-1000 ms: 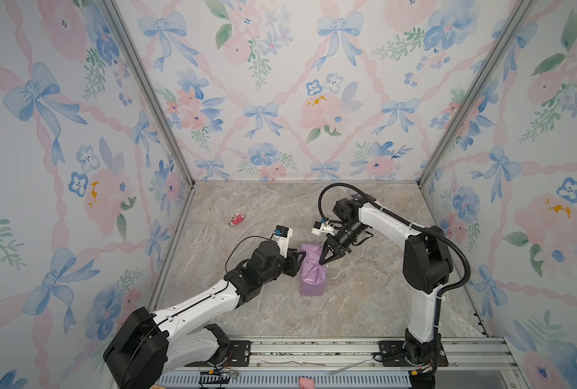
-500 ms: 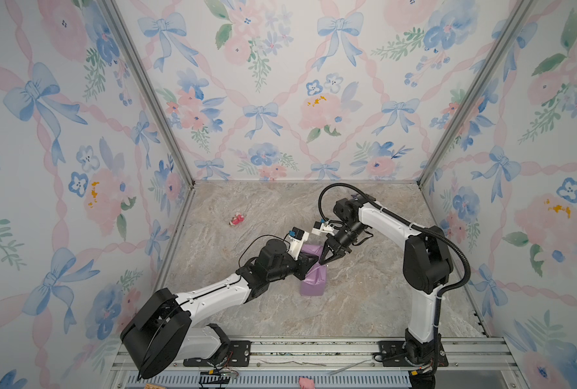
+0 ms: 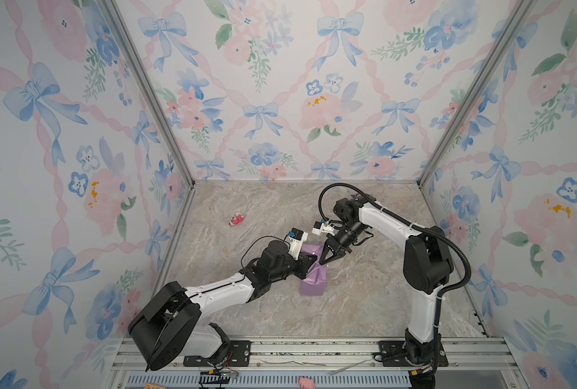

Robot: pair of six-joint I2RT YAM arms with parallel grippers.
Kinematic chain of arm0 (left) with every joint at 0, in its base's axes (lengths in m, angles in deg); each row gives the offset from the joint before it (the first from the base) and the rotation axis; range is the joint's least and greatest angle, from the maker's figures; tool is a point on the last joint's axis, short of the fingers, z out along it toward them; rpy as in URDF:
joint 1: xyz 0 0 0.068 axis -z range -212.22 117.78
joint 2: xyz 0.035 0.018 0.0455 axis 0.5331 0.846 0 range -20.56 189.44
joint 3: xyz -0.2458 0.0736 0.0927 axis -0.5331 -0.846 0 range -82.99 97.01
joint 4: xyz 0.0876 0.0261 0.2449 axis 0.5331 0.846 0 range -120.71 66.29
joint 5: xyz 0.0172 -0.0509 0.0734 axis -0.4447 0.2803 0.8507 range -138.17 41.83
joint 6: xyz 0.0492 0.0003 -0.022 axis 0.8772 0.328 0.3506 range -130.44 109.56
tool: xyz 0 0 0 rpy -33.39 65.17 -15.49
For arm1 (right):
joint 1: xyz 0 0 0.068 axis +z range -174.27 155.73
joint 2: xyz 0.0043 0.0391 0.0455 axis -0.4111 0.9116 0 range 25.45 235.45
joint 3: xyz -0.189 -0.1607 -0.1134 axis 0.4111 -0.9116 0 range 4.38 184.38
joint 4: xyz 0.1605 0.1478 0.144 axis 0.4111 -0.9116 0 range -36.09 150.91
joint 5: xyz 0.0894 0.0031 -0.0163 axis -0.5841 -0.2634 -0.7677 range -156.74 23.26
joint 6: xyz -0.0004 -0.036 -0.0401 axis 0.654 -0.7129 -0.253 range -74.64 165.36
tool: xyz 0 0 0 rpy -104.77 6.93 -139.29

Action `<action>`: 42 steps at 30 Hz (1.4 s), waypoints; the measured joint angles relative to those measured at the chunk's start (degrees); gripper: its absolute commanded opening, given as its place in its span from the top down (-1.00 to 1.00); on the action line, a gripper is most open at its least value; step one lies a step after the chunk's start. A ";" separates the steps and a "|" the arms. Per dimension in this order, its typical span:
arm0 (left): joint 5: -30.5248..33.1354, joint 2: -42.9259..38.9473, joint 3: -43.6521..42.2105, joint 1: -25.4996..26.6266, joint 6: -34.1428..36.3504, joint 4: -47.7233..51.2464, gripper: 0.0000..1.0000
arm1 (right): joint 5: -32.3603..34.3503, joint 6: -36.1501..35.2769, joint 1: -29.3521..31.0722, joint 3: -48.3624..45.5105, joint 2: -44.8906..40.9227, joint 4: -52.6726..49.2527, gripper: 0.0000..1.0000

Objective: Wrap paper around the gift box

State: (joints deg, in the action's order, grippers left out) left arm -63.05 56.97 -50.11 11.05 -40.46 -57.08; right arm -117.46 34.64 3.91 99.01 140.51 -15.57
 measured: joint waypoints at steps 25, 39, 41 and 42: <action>2.10 2.16 7.06 -0.20 0.52 11.06 1.00 | 4.20 2.58 0.07 -0.02 -3.17 -0.02 0.53; 2.69 2.14 7.15 -0.24 1.16 11.26 1.00 | 11.56 7.17 0.20 1.95 -5.44 -0.04 0.19; 2.69 2.14 7.15 -0.24 1.16 11.26 1.00 | 12.35 7.58 0.61 3.34 -5.33 -0.04 0.17; 2.69 2.14 7.17 -0.24 1.16 11.26 1.00 | 12.68 7.78 0.87 3.85 -5.31 0.02 0.17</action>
State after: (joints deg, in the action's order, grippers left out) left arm -60.36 59.12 -42.94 10.81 -39.30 -45.83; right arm -104.78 42.42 4.79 102.86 135.20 -15.55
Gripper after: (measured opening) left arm 0.047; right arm 0.412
